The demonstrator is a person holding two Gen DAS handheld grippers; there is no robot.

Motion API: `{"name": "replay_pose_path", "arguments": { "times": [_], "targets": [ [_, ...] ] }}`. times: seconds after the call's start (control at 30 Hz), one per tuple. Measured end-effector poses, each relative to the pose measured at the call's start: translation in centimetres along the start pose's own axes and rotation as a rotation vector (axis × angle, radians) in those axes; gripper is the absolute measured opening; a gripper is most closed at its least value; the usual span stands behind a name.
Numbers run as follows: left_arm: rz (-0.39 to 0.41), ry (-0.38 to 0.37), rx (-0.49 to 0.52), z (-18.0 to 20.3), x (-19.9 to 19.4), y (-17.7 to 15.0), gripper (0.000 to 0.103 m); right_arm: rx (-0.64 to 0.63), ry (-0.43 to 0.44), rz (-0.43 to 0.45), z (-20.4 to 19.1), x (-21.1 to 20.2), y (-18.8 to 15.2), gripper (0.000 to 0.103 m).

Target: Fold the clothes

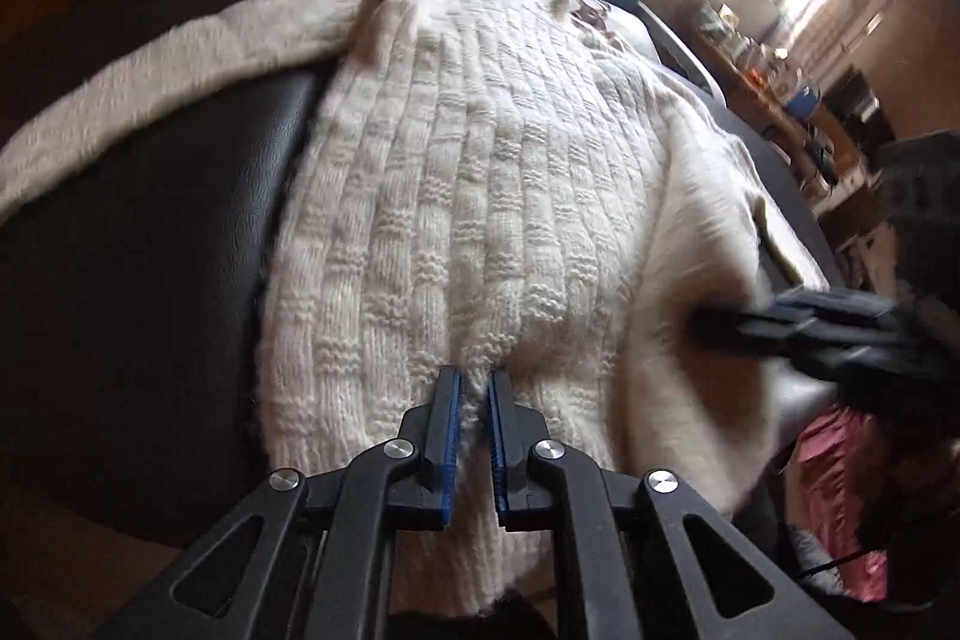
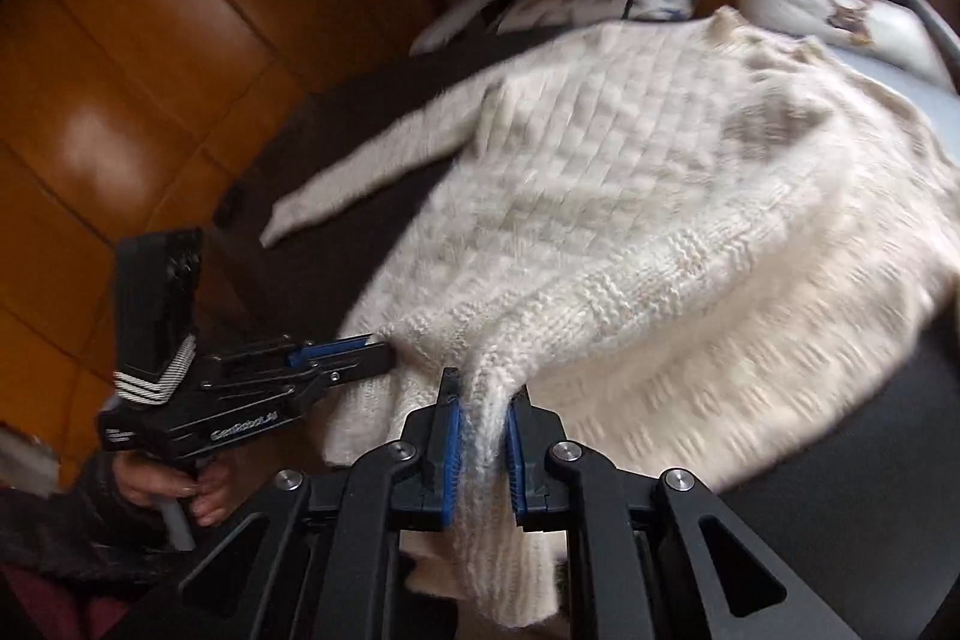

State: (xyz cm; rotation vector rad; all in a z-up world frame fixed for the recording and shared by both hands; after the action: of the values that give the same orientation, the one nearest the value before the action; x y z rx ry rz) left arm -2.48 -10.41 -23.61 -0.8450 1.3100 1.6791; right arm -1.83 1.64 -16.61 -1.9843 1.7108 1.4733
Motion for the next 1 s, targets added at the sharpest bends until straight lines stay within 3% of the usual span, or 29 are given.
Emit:
{"name": "replay_pose_path", "arguments": {
  "times": [0.1, 0.17, 0.2, 0.23, 0.33, 0.47, 0.53, 0.63, 0.73, 0.77, 0.83, 0.9, 1.0],
  "targets": [
    [0.0, -0.001, -0.004, 0.3, 0.3, 0.0, 0.009, 0.064, 0.043, -0.025, 0.9, 1.8, -0.5, 0.027],
    [-0.005, -0.009, -0.013, 0.2, 0.4, -0.1, 0.009, 0.121, 0.078, 0.046, 1.9, -0.4, -0.8, 0.045],
    [-0.006, -0.009, -0.011, 0.3, 0.5, -0.1, 0.01, 0.15, 0.093, 0.087, 2.5, -1.7, -0.9, 0.061],
    [-0.008, -0.009, -0.011, 0.3, 0.6, -0.1, 0.011, 0.178, 0.107, 0.128, 3.1, -3.1, -1.0, 0.07],
    [-0.016, -0.021, -0.025, 0.3, 0.7, -0.3, 0.011, 0.29, 0.095, 0.221, 6.2, -6.9, -2.3, 0.073],
    [-0.028, -0.044, -0.051, -0.6, 0.8, 0.1, 0.012, 0.411, -0.077, 0.213, 11.3, -8.9, -5.9, 0.073],
    [-0.03, -0.042, -0.05, -0.5, 0.8, 0.1, 0.012, 0.411, -0.131, 0.2, 12.1, -8.6, -6.9, 0.071],
    [-0.026, -0.028, -0.045, -0.3, 0.6, -0.1, 0.012, 0.347, -0.131, 0.209, 11.6, -7.3, -6.3, 0.06],
    [-0.023, -0.018, -0.045, -0.1, 0.5, -0.2, 0.012, 0.284, -0.169, 0.174, 11.1, -5.6, -5.3, 0.058],
    [-0.024, -0.017, -0.047, -0.1, 0.5, -0.3, 0.012, 0.245, -0.217, 0.157, 10.8, -5.2, -5.1, 0.055],
    [-0.028, -0.014, -0.048, 0.0, 0.5, -0.2, 0.012, 0.167, -0.312, 0.122, 10.3, -4.5, -4.5, 0.03],
    [-0.031, -0.01, -0.046, 0.0, 0.6, -0.2, 0.012, 0.124, -0.354, 0.103, 10.1, -4.3, -4.4, 0.018],
    [-0.035, -0.001, -0.042, 0.1, 0.6, -0.2, 0.012, 0.071, -0.399, 0.08, 10.0, -4.2, -4.4, 0.015]
  ]
}}
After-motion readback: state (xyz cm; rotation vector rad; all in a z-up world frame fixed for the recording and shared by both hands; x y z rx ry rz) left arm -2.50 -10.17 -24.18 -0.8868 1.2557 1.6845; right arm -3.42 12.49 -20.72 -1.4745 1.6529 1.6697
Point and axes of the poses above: each gripper's, at about its wrist camera, not at the fingertips, and x roughly the way its jaws point, z to its right, y to its top, the point moved 8 cm from there along x, roughly the way its jaws point, and after that the axes turned 8 degrees about y, right-handed, at the moved point
